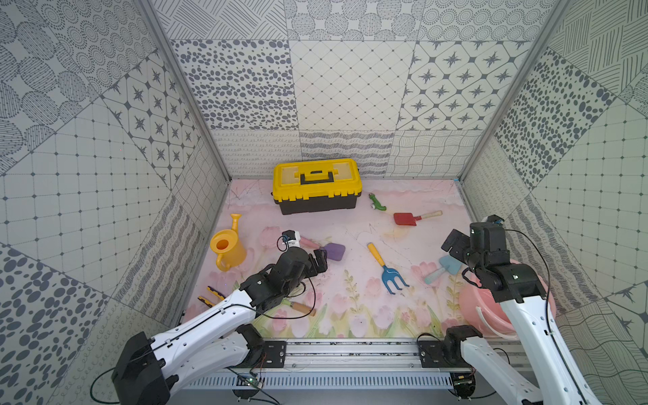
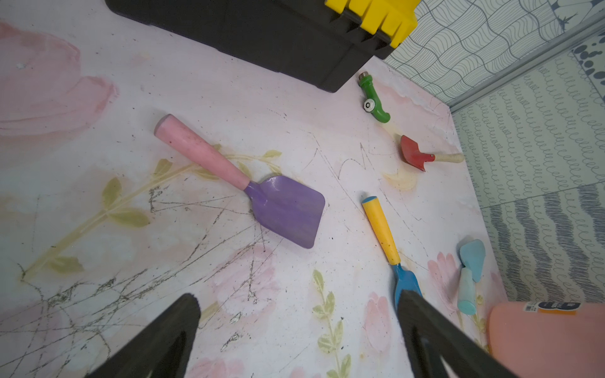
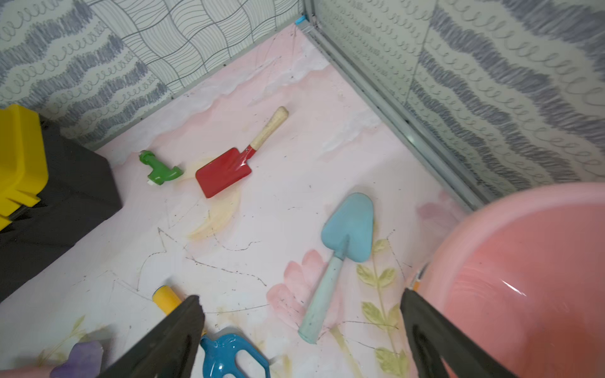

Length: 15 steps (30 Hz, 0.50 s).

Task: Organize the gardening tools
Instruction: Pick up the container from the corner of the board.

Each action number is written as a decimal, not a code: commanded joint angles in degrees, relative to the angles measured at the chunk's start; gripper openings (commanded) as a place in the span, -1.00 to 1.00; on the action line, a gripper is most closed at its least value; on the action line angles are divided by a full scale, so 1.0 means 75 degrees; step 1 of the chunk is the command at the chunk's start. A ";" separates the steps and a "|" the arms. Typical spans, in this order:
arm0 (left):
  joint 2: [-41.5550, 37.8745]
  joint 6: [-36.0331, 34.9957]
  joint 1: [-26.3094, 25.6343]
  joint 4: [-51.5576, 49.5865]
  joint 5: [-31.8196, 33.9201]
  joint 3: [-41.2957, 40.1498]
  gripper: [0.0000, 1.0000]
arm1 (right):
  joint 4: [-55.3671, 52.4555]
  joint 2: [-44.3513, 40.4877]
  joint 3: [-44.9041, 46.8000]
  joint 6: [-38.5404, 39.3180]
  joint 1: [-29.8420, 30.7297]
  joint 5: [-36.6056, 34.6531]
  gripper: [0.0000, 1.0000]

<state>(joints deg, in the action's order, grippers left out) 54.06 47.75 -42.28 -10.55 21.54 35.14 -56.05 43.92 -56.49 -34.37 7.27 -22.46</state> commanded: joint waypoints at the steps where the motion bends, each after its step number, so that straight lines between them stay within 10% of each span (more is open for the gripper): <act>1: -0.0036 -0.0097 -0.0116 -0.0200 0.0424 0.0071 0.99 | -0.0945 -0.0415 0.0126 -0.0481 -0.0126 -0.0723 0.94; 9: -0.0313 -0.0035 -0.0140 -0.0227 0.0478 -0.0006 0.99 | -0.1277 -0.0226 0.0456 -0.1161 -0.0159 -0.0549 0.91; 15: -0.0308 -0.0022 -0.0140 -0.0212 0.0583 -0.0050 0.99 | -0.0987 0.0250 0.0734 -0.1264 -0.0274 -0.0515 0.51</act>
<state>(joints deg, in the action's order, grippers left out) 51.94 47.79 -43.13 -11.62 23.99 34.98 -65.10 44.86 -51.92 -42.33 5.65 -26.17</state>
